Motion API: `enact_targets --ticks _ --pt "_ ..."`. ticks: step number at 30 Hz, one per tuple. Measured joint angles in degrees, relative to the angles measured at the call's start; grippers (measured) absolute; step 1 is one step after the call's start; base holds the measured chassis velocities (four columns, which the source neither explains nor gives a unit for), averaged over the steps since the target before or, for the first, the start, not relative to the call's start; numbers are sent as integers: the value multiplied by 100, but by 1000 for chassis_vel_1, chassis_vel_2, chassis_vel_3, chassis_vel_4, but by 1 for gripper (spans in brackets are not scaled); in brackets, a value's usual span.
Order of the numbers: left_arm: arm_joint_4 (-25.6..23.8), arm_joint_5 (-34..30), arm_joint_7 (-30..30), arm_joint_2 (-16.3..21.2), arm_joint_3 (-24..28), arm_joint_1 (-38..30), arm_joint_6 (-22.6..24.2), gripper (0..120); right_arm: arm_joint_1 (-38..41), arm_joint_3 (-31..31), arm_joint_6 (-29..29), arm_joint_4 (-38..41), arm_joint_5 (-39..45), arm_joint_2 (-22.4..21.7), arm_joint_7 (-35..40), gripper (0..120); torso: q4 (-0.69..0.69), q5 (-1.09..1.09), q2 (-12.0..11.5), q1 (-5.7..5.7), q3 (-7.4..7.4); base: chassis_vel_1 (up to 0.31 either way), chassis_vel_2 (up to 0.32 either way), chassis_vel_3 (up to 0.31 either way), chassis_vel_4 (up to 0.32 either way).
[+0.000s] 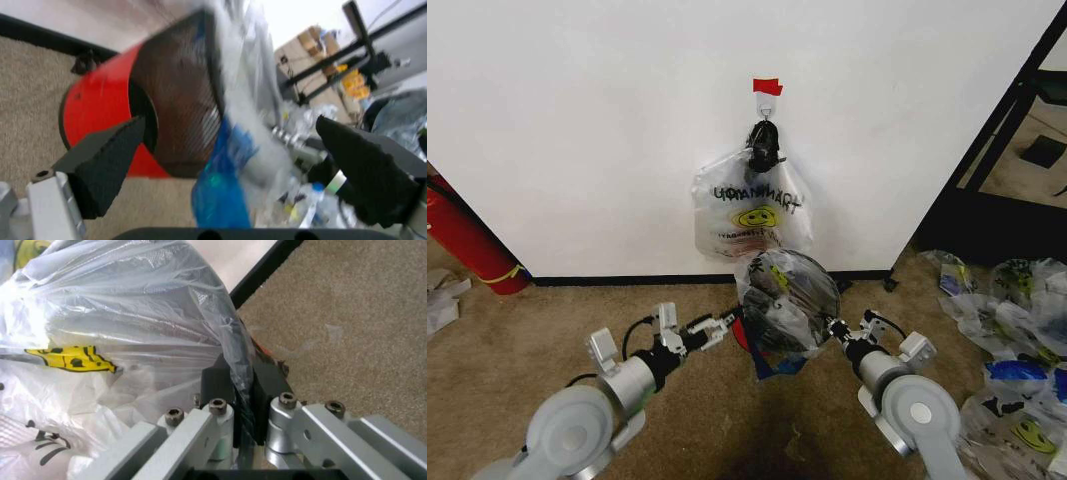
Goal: Pick up the garbage bag from the wall and place it over the trash bin.
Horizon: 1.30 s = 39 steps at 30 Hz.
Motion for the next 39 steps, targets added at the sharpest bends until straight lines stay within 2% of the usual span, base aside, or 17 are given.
enact_targets --ticks 12,22,35,37,39 --pt "100 621 269 -43 143 332 73 99 -68 -59 -50 64 -28 115 17 1 1 0 0 0 0 0 0 0 0" --pt "45 833 200 -177 228 365 90 95 -116 -192 -95 150 -231 252 10 1 0 0 0 0 0 0 0 0 0" --pt "2 854 46 -156 216 363 58 47 -139 -217 -135 162 -303 277 21 1 0 -1 0 0 0 0 0 0 0" --pt "2 854 44 -158 219 356 58 45 -138 -219 -134 162 -303 278 21 1 0 -1 0 0 0 0 0 0 0" --pt "-12 851 38 -155 232 297 57 32 -111 -226 -132 131 -303 278 32 1 0 -1 0 0 0 0 0 0 0"
